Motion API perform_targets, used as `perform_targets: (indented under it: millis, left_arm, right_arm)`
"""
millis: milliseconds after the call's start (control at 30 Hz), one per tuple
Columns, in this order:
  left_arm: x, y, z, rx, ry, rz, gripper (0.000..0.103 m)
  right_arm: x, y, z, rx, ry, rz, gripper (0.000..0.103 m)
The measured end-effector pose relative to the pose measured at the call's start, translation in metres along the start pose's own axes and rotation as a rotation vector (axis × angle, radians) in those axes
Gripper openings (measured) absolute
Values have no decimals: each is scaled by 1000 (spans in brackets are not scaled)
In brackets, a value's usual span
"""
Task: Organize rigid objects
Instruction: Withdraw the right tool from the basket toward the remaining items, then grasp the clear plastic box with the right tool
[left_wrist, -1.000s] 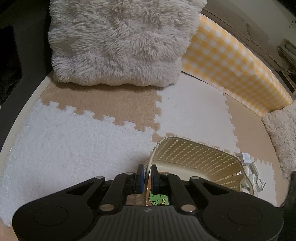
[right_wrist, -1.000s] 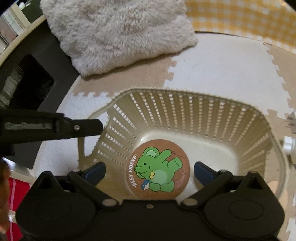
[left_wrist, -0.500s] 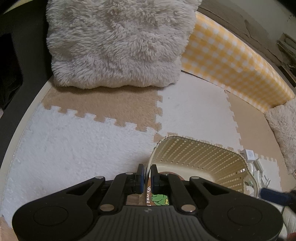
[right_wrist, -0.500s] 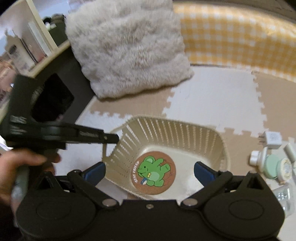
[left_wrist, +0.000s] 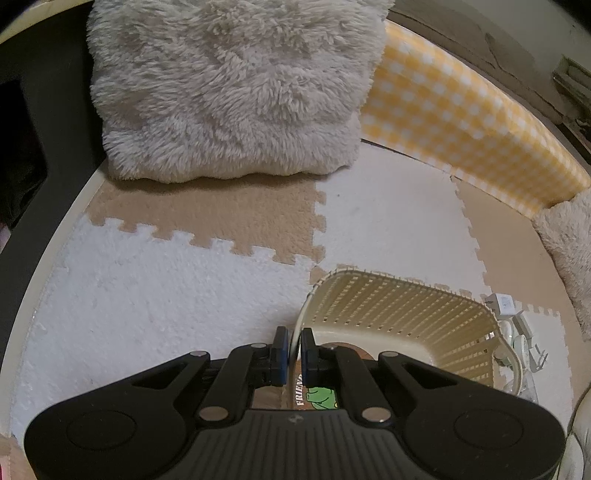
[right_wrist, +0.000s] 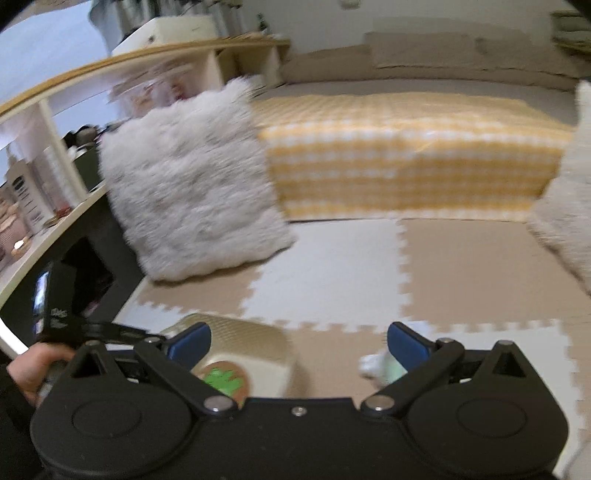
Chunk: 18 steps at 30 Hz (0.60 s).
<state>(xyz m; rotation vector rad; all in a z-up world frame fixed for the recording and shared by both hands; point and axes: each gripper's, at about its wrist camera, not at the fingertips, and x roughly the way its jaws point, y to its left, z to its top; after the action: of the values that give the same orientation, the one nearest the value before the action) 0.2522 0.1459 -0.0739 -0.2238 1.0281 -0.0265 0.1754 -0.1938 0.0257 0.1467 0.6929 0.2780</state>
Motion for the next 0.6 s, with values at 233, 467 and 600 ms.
perform_targets:
  millis: [233,467,600]
  left_arm:
    - [1,-1,0,12,0,8,7]
    - [2,-2,0,17,1,12,7]
    - [3,-2,1,22,2,16,7]
  right_arm:
    - [3,-52,-26,55,-19,-138,103]
    - [37,-84,-57,38,18,-147,103]
    - [59,-102,-67,41,76,-139,103]
